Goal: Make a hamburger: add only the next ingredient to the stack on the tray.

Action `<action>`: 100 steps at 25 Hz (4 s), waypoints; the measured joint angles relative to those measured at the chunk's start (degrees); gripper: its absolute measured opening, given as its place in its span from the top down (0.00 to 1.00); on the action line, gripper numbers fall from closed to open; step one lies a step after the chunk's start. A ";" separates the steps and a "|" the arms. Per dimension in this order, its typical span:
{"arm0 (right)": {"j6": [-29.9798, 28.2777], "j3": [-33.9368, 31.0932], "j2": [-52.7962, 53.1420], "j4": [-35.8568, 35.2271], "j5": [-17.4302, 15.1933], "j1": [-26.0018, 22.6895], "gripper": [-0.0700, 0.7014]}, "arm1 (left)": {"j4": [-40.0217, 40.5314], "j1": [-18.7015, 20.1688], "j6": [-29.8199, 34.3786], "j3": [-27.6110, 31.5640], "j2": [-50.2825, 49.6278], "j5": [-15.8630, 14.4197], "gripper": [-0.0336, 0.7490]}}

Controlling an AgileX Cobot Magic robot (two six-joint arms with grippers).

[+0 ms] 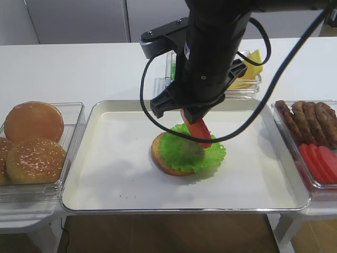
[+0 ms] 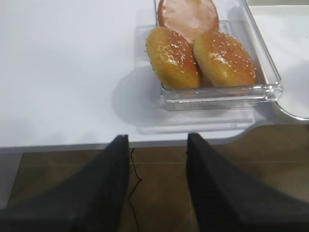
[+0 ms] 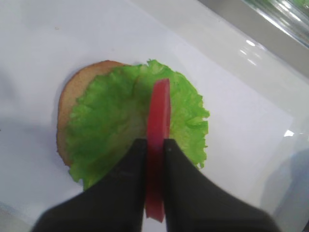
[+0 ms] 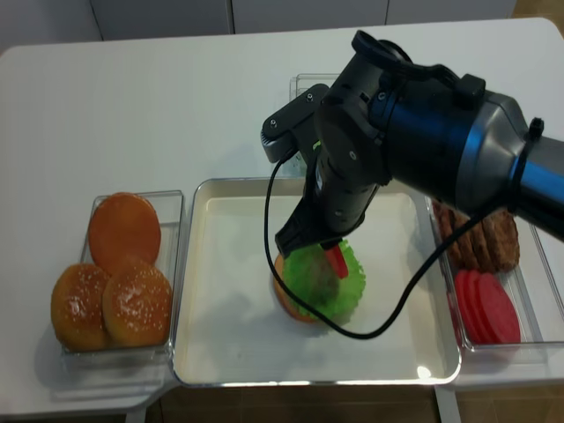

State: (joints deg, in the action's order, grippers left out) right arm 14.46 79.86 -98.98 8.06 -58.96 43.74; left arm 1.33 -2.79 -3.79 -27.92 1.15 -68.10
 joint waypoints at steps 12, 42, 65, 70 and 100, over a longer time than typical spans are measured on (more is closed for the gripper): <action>-0.85 0.00 -0.12 -0.23 0.00 0.00 0.83 | 0.00 0.00 0.00 0.00 0.00 0.00 0.58; -0.85 0.00 -0.12 -4.52 -0.88 0.00 0.35 | 0.00 0.00 0.00 0.00 0.00 0.00 0.58; -9.23 1.36 1.34 -13.52 -4.70 -9.25 0.23 | 0.00 0.00 0.00 0.00 0.00 0.00 0.58; -11.48 1.71 6.63 -14.22 -6.44 -19.66 0.23 | 0.00 0.00 0.00 0.00 0.00 0.00 0.58; -11.54 -34.38 73.12 -13.42 -12.74 -38.10 0.28 | 0.00 0.00 0.00 0.00 0.00 0.00 0.58</action>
State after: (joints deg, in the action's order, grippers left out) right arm 2.92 45.48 -25.85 -5.36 -71.70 5.65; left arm 1.33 -2.79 -3.79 -27.92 1.15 -68.10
